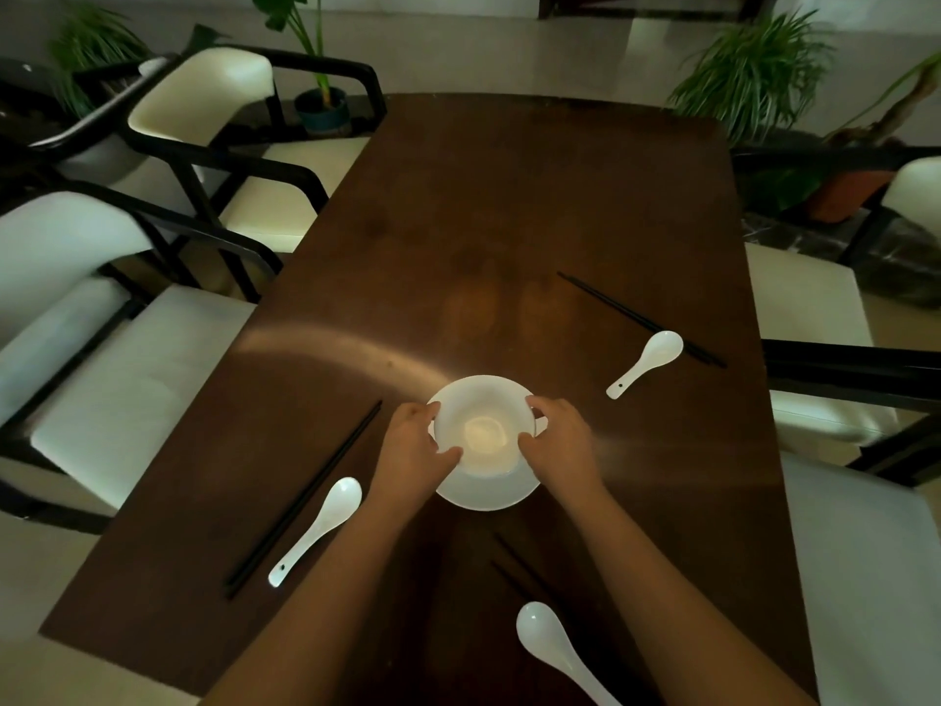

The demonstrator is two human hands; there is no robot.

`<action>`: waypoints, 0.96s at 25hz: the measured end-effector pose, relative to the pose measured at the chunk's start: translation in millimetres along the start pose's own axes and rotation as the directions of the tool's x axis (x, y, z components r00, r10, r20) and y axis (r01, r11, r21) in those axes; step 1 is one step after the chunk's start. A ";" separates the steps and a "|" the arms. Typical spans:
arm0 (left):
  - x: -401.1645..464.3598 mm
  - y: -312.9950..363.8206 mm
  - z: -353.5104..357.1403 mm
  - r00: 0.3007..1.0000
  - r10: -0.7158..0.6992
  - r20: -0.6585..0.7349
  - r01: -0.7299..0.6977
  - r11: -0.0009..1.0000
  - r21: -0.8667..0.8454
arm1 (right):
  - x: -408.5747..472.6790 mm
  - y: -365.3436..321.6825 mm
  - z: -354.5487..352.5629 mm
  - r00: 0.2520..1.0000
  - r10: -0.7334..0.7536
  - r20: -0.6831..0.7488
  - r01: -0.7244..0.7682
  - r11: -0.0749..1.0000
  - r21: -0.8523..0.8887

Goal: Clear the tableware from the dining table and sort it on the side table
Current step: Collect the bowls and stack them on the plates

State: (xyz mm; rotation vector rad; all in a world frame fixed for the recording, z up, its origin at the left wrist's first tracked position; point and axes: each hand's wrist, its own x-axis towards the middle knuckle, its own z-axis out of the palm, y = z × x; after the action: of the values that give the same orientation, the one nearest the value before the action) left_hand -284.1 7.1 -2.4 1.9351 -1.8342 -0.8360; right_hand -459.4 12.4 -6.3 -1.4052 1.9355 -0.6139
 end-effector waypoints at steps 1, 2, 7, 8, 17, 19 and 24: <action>0.5 -1.6 2.0 1.000 -0.001 0.001 0.001 1.000 0.001 | 0.6 0.5 0.1 1.000 0.003 -0.007 -0.003 1.000 -0.006; 0.7 -3.4 4.3 1.000 -0.005 0.002 0.005 1.000 0.001 | 1.2 1.1 0.2 1.000 0.006 -0.008 -0.006 1.000 -0.011; -0.7 -13.6 14.5 1.000 0.012 -0.026 -0.012 1.000 -0.011 | 0.8 6.2 1.4 1.000 -0.013 -0.005 0.012 0.998 -0.063; -1.7 -14.5 14.3 1.000 0.020 -0.025 -0.020 1.000 -0.017 | 0.1 6.7 0.9 1.000 -0.009 0.001 0.009 0.997 -0.074; -54.5 -27.6 -10.8 0.966 0.255 0.043 -0.258 0.958 0.124 | -66.1 11.9 -10.4 0.987 -0.157 -0.016 0.151 0.968 -0.199; -71.4 -40.1 -20.1 0.935 0.350 0.063 -0.354 0.900 0.253 | -100.9 21.0 -7.8 0.962 -0.270 -0.040 0.247 0.923 -0.296; -99.9 -98.6 -48.5 0.949 0.297 0.109 -0.314 0.841 0.441 | -172.6 59.5 5.5 0.994 -0.095 -0.046 0.072 0.931 -0.358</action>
State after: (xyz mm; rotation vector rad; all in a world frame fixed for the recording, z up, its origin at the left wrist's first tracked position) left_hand -175.8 108.6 -8.2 1.7943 -2.4492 -0.3585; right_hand -458.0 194.9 -11.0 -1.7148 2.1222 -0.3582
